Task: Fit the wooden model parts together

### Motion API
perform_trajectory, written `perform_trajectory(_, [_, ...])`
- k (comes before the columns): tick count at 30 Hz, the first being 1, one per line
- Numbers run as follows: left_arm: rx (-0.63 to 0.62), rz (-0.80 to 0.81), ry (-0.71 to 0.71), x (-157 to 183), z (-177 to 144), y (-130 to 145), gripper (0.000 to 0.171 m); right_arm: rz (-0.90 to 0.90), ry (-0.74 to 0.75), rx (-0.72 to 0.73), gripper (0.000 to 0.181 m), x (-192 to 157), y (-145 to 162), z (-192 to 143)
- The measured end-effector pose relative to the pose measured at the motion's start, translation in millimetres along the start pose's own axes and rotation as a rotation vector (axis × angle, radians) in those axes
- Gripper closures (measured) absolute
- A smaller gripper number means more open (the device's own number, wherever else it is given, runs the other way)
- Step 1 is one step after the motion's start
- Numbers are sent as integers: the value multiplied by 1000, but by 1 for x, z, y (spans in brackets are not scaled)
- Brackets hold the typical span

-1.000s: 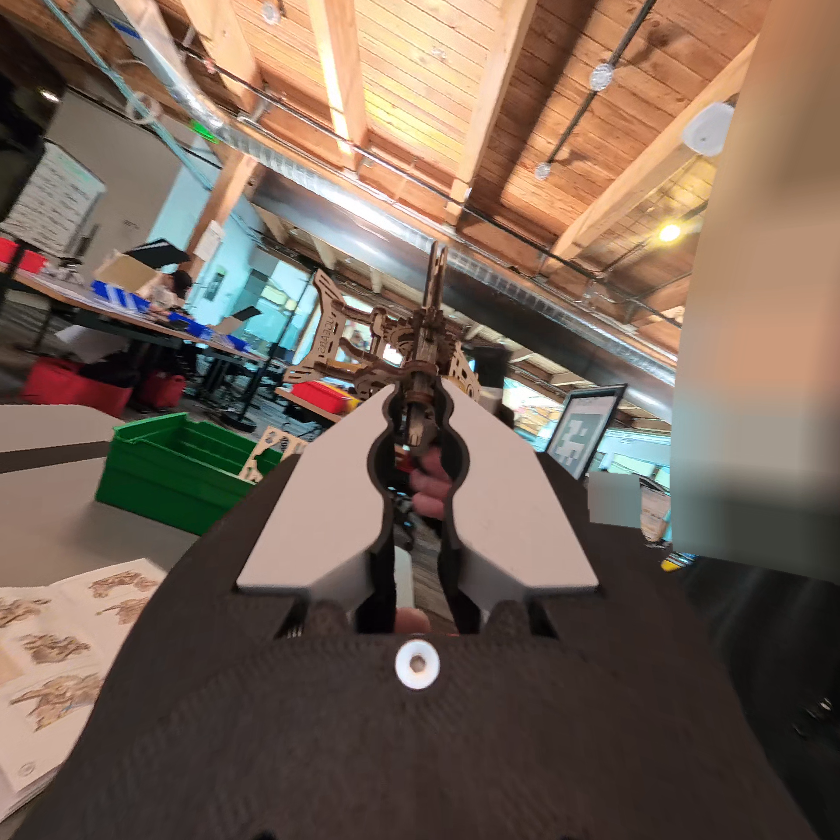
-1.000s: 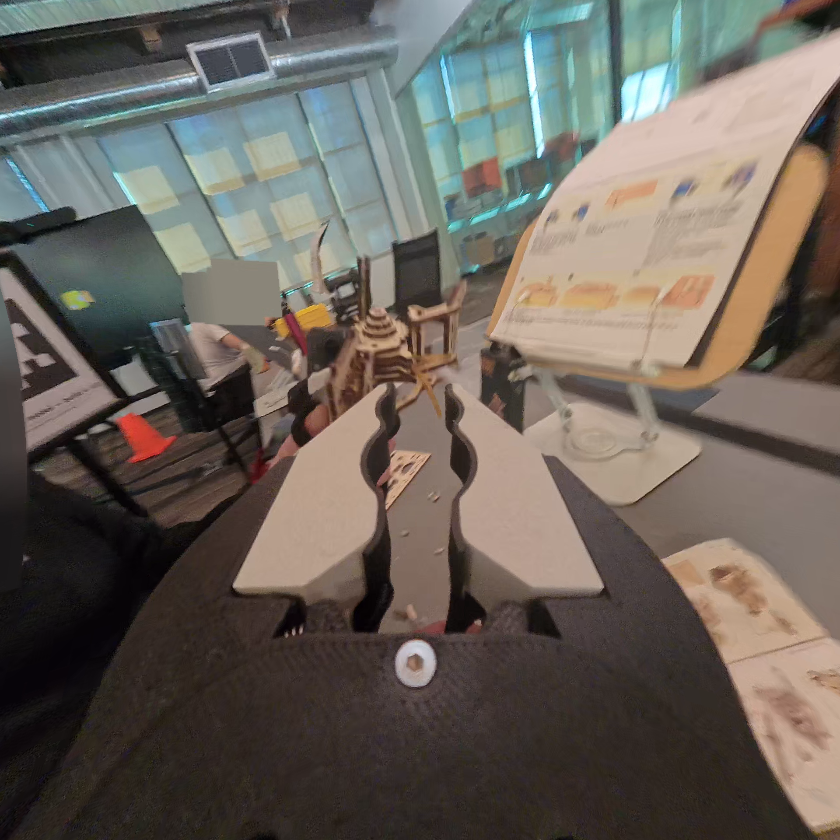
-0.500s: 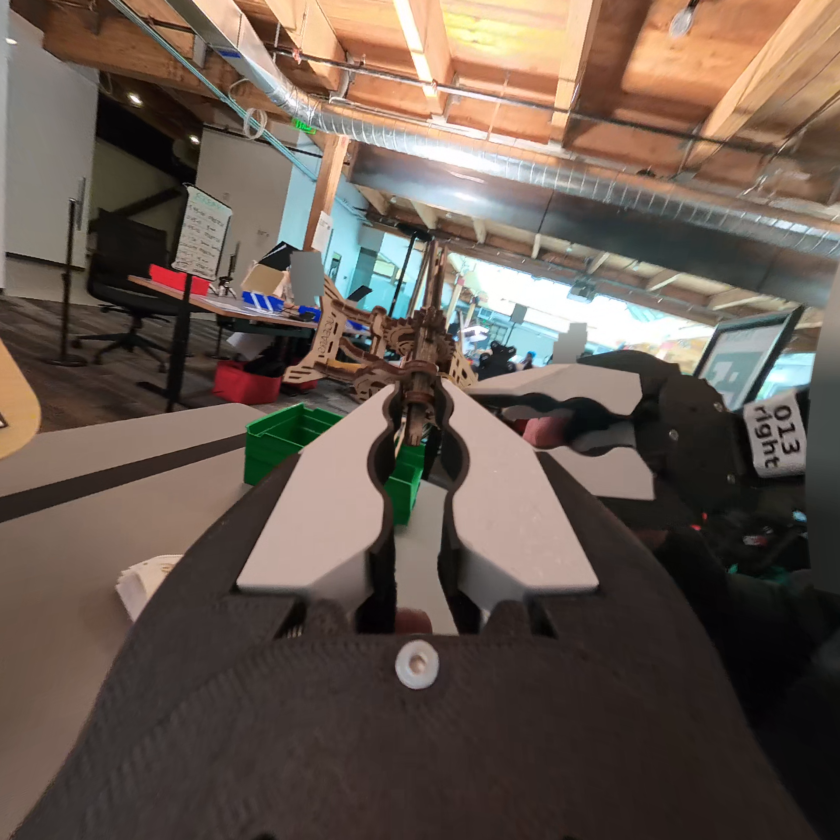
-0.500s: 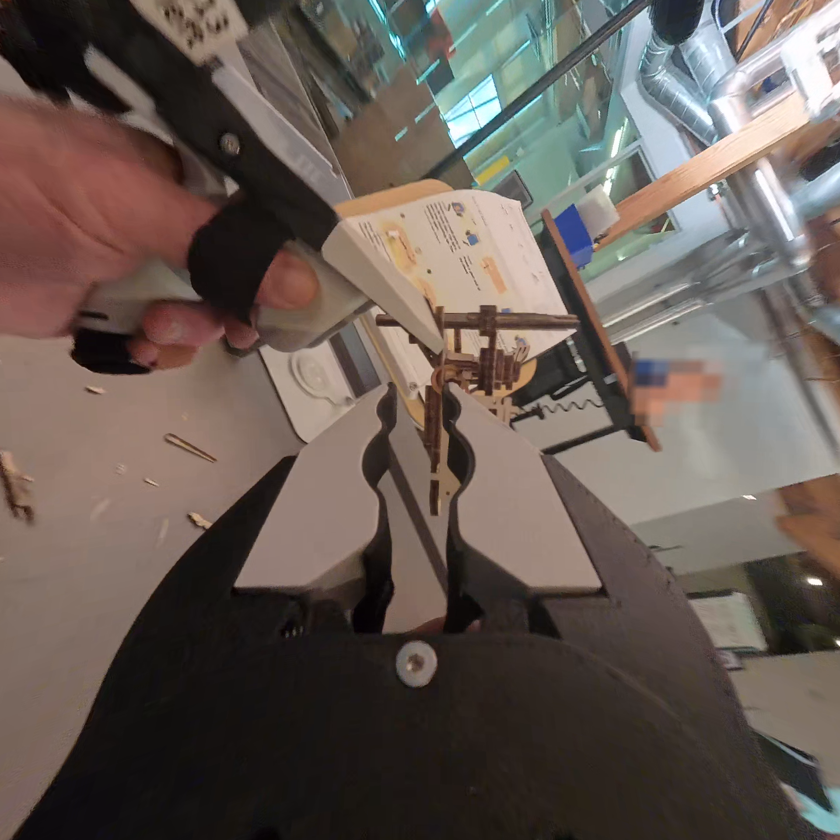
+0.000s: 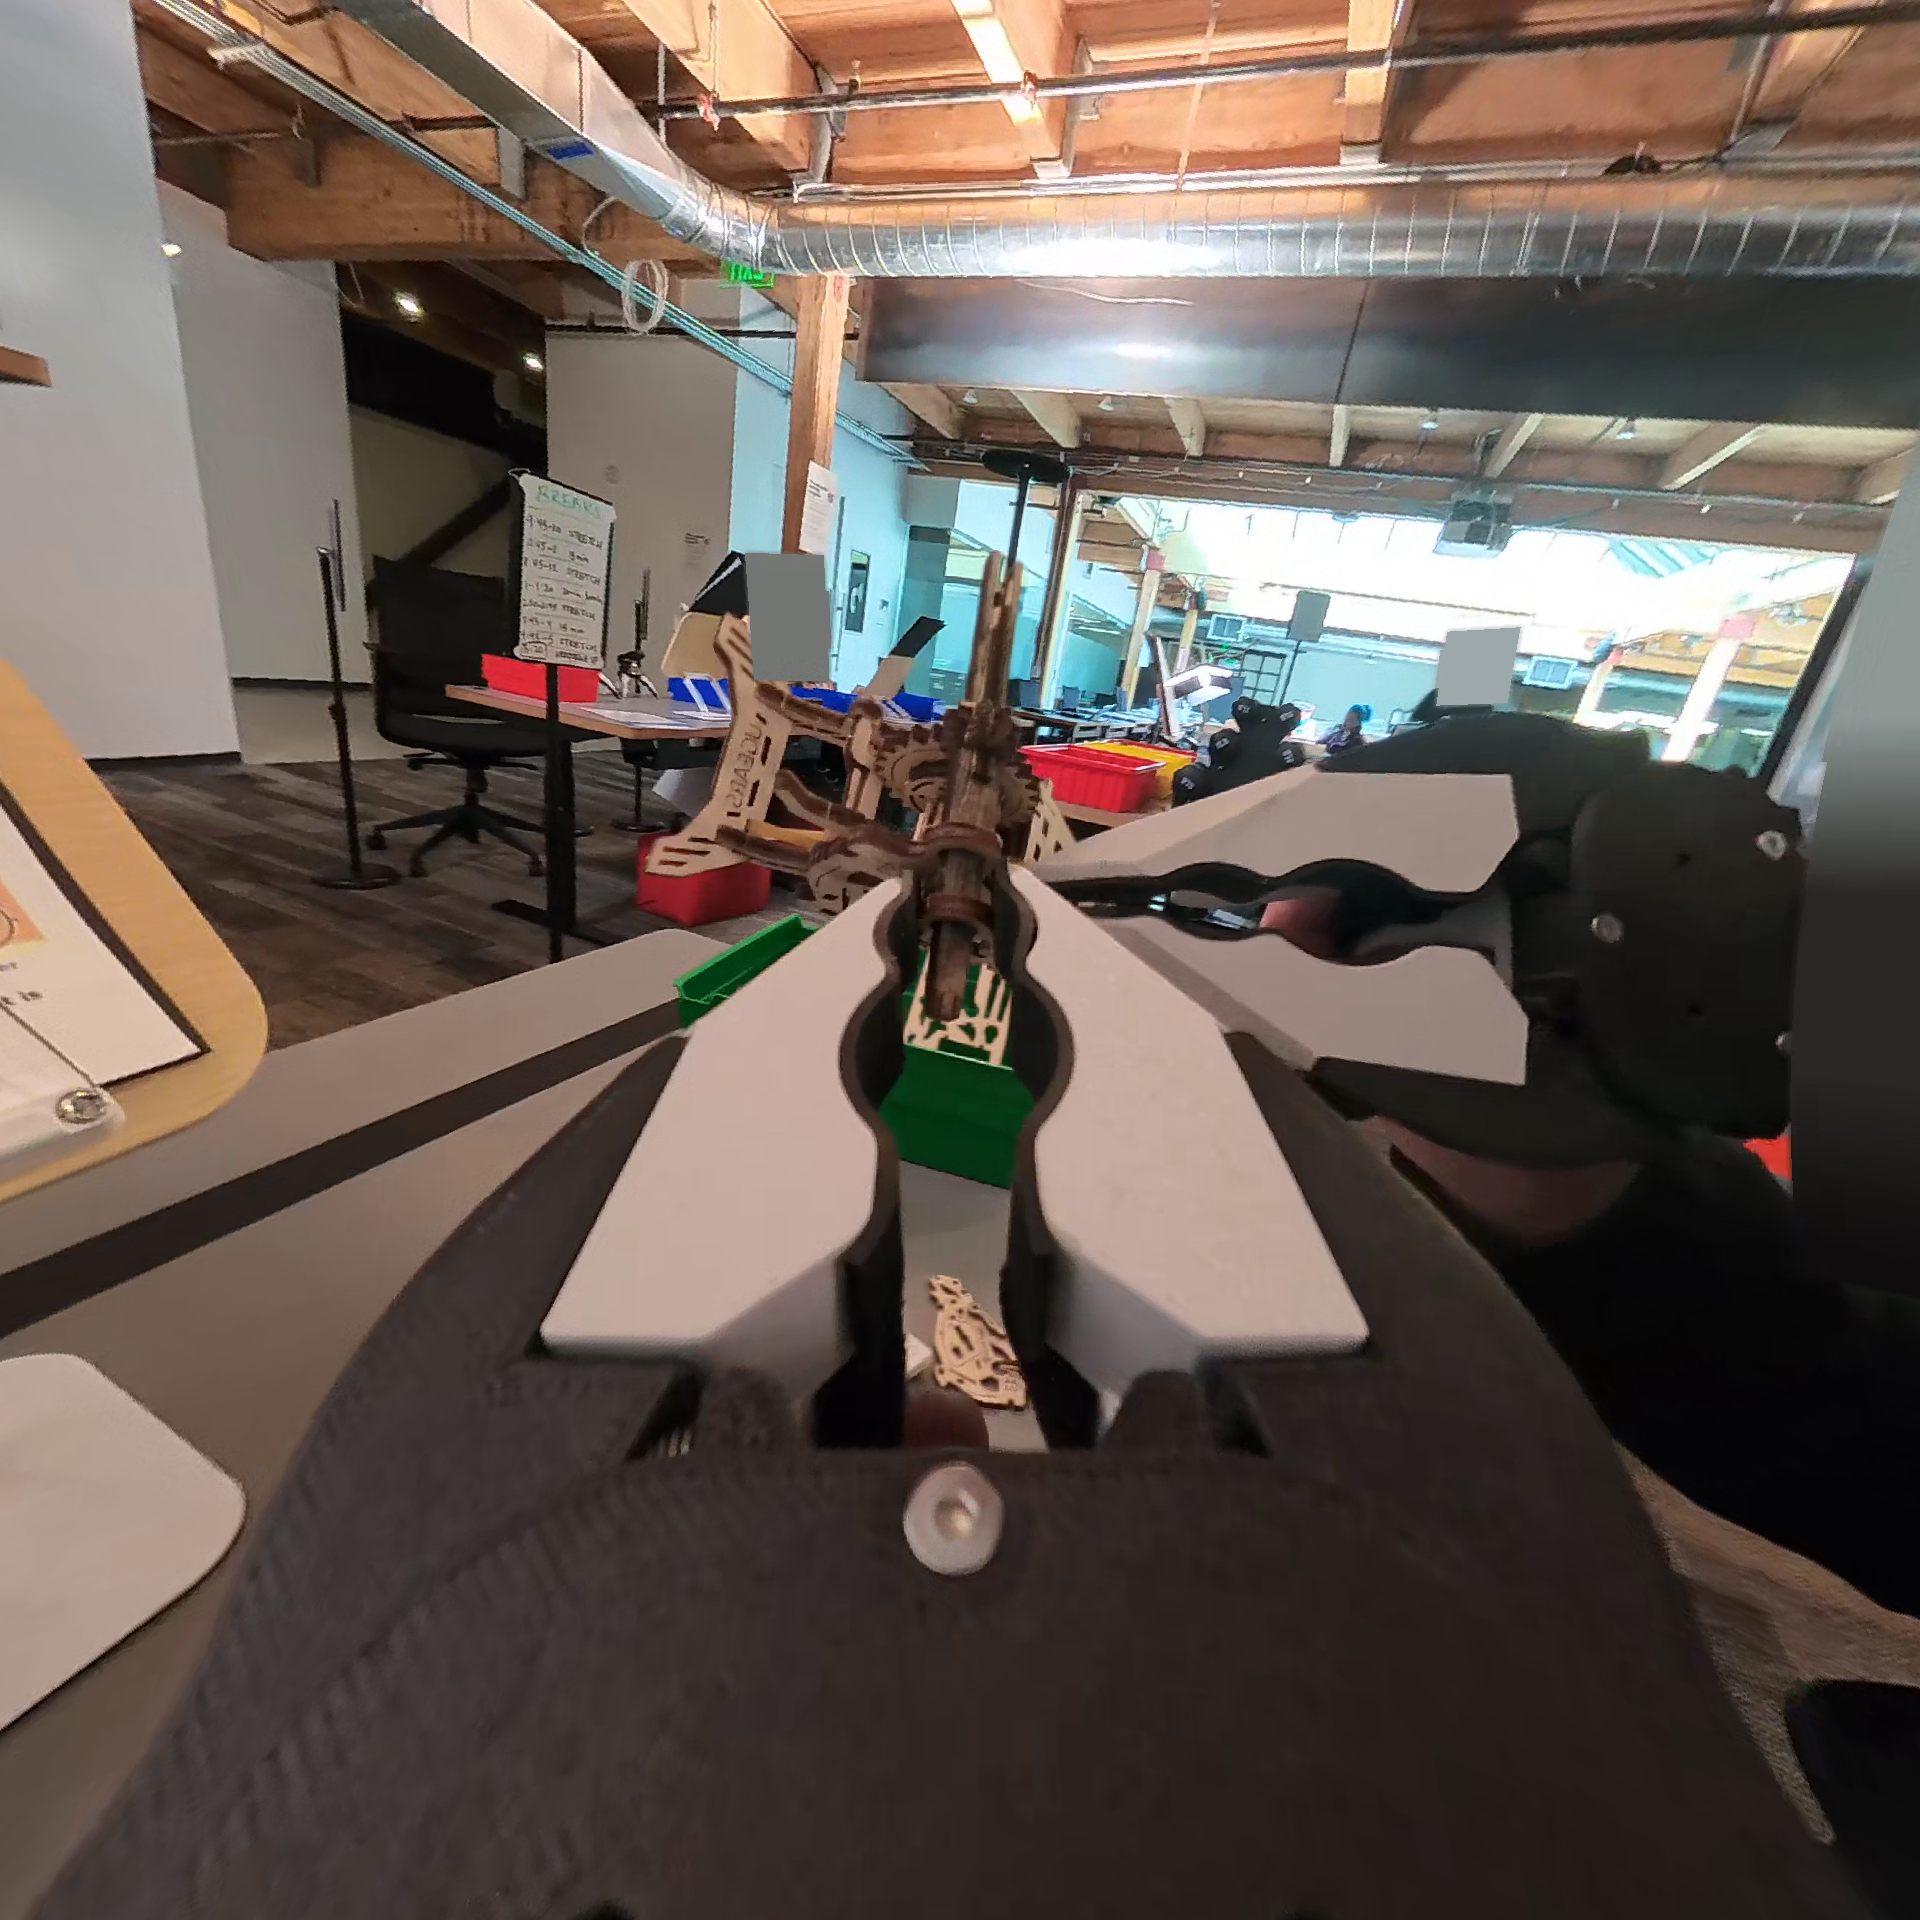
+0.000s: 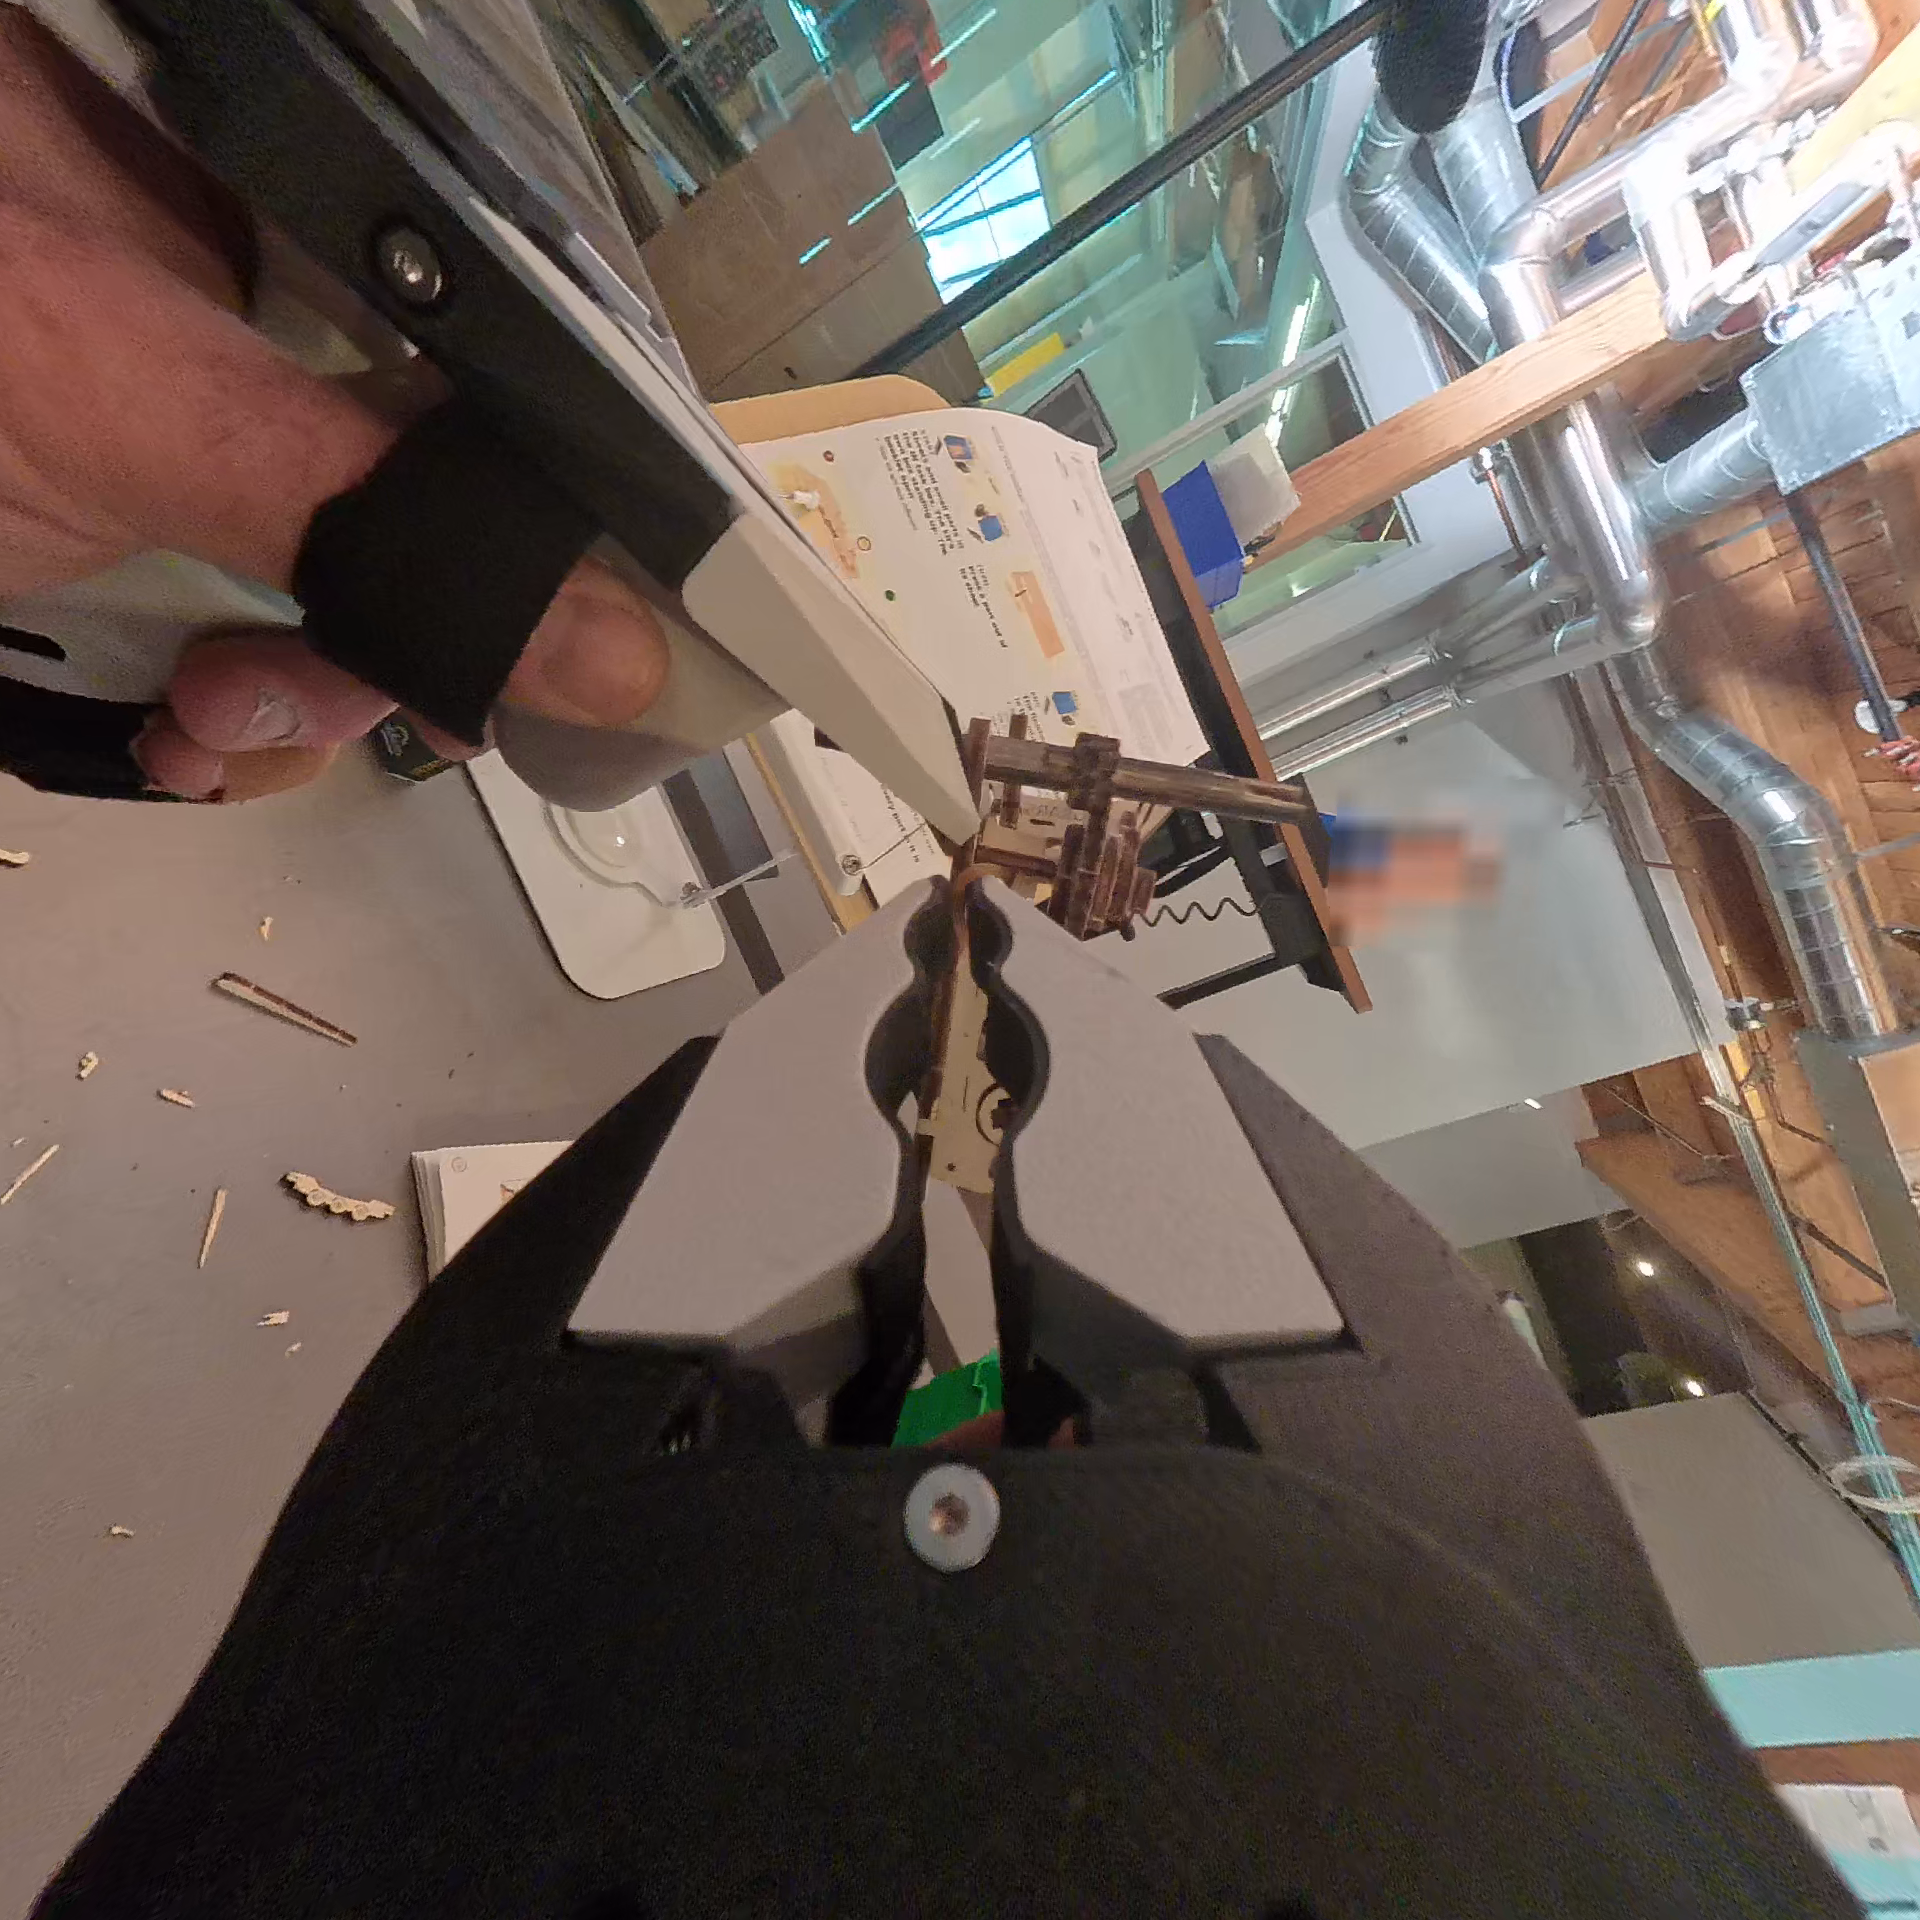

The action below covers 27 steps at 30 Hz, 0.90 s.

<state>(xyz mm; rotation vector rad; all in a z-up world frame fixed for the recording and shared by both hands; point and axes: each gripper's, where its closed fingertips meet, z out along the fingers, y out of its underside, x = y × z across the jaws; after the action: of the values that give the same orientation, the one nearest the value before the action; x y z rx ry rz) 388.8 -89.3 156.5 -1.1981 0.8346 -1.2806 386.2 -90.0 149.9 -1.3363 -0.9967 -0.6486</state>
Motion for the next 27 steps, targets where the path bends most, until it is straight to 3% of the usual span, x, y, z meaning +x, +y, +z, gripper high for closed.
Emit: perform_trajectory(27, [27, 80, -60, -2, -5, -13, 161, 96, -23, 84, 181, 2, -20, -18])
